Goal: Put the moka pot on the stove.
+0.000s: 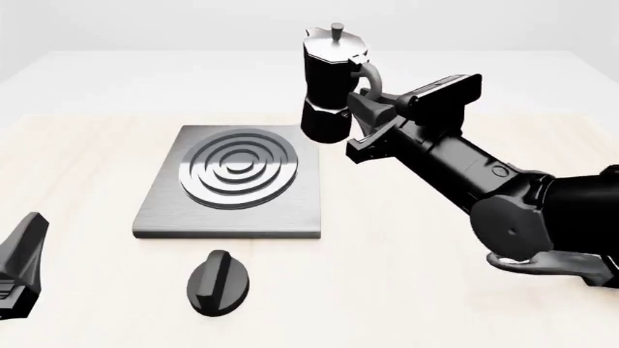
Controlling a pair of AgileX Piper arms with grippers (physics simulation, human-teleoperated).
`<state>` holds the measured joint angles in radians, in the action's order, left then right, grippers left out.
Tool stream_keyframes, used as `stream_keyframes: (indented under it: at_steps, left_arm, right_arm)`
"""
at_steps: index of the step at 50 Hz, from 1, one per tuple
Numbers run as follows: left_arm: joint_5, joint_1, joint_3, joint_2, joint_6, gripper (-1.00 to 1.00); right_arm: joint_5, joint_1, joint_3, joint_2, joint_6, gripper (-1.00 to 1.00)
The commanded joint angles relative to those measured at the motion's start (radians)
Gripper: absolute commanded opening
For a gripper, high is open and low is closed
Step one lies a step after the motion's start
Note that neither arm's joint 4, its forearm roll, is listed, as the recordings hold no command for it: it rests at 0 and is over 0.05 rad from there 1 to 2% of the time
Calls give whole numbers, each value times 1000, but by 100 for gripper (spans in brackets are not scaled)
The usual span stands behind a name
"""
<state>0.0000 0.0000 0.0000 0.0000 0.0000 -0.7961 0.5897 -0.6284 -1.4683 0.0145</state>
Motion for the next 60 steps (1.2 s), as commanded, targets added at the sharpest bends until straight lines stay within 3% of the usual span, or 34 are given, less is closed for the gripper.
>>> stream_keyframes:
  at_steps: [1,60]
  left_arm:
    - [0,0,0,0,0,100]
    - [0,0,0,0,0,100]
  right_arm:
    - [-20,18,-87,-62,-10,-100]
    - [-39,97,-377,-382,-27,-100]
